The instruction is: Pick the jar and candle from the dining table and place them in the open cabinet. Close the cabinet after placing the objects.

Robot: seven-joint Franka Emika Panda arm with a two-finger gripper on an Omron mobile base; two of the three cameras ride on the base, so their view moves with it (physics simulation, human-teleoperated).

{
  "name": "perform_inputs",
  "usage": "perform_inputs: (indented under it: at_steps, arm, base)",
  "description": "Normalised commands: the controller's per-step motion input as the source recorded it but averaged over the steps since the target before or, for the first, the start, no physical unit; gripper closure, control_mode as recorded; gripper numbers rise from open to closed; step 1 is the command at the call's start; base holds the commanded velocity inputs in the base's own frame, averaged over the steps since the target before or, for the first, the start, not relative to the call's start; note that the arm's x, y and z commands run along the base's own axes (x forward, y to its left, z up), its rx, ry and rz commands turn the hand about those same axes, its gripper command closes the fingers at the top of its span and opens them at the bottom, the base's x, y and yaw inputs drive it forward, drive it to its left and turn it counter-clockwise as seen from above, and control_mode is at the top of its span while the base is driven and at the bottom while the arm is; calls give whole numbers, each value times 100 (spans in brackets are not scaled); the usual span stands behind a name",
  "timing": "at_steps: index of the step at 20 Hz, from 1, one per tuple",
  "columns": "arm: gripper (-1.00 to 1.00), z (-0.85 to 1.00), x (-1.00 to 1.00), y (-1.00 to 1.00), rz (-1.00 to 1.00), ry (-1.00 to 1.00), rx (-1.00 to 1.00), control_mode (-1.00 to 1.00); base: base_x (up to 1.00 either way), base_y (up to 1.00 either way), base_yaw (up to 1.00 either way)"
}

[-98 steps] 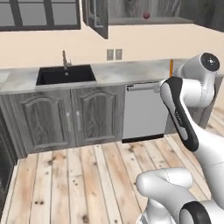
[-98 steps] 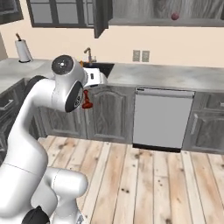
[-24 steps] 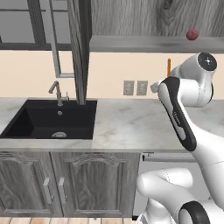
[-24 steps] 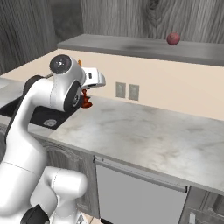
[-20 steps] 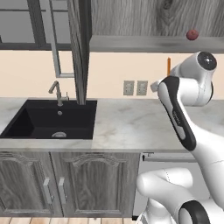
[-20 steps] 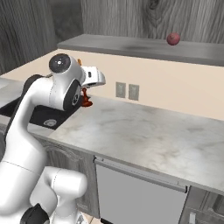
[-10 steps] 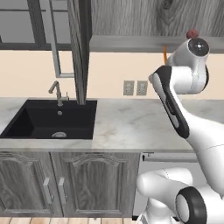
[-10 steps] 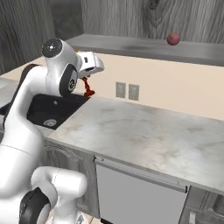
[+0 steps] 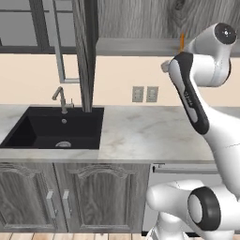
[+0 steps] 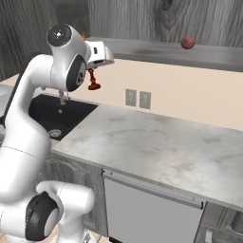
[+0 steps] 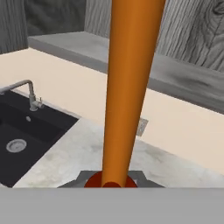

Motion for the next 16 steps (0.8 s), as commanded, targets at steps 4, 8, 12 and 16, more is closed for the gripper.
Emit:
perform_inputs:
  at_steps: [4, 8, 12, 16]
  arm:
    - [100, 57, 0, 0, 0, -28, 24, -100]
    - [100, 69, 0, 0, 0, -10, 8, -100]
    - [100, 45, 4, 4, 0, 0, 0, -100]
    - [100, 9, 42, 14, 0, 0, -2, -100]
  base:
    - [0, 0, 0]
    - [0, 0, 0]
    - [0, 0, 0]
    - [0, 0, 0]
